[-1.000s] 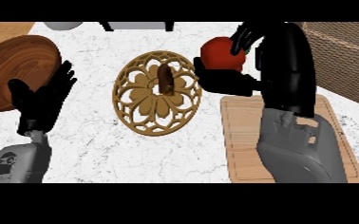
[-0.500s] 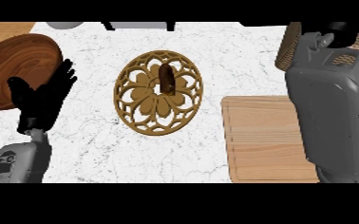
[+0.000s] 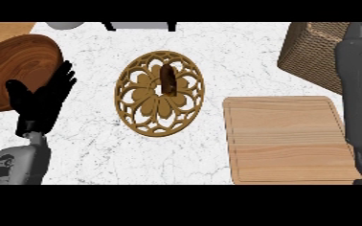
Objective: Pick the bell pepper from the cutting board and place it in the basket
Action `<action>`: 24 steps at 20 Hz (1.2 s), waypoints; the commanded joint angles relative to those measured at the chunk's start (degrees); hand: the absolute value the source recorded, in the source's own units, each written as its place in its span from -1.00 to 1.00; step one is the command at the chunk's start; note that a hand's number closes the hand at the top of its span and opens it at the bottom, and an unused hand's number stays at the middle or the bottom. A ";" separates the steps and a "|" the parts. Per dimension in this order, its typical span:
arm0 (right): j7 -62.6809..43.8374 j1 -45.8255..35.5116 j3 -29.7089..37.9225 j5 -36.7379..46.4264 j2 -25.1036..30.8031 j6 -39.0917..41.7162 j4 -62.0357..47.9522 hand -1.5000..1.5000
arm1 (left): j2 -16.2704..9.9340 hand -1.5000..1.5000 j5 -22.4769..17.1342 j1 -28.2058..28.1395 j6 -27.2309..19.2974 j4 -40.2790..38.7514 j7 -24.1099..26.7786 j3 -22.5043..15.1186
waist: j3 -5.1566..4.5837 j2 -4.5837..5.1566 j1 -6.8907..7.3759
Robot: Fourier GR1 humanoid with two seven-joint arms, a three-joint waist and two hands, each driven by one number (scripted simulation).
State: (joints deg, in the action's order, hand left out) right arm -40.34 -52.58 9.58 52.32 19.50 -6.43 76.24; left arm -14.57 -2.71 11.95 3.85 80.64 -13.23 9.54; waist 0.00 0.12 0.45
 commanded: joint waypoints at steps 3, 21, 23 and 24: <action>10.21 3.89 4.85 -3.62 4.98 -2.92 -7.91 1.00 | 1.12 0.00 0.65 1.21 -1.21 1.32 -2.30 -0.85 | 0.02 0.00 0.01; 26.48 1.71 14.95 -9.08 9.17 -21.95 -37.02 -1.00 | -0.43 0.00 -0.45 -0.70 2.00 2.43 -1.30 0.38 | 0.04 0.15 0.76; 34.18 1.70 16.13 -11.91 10.79 -22.08 -39.72 -1.00 | -0.67 0.00 -1.47 0.98 1.36 1.27 -2.98 1.84 | 0.06 0.22 0.77; 32.44 -2.35 15.35 -11.61 11.40 -19.93 -41.68 -1.00 | 3.25 0.00 1.97 0.93 -1.23 -1.47 0.78 -1.51 | 0.03 0.30 0.72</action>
State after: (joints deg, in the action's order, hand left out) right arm -11.74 -51.68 24.50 42.03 29.67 -26.03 40.52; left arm -13.94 -2.33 13.23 4.31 79.94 -13.68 9.80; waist 0.06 0.35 1.01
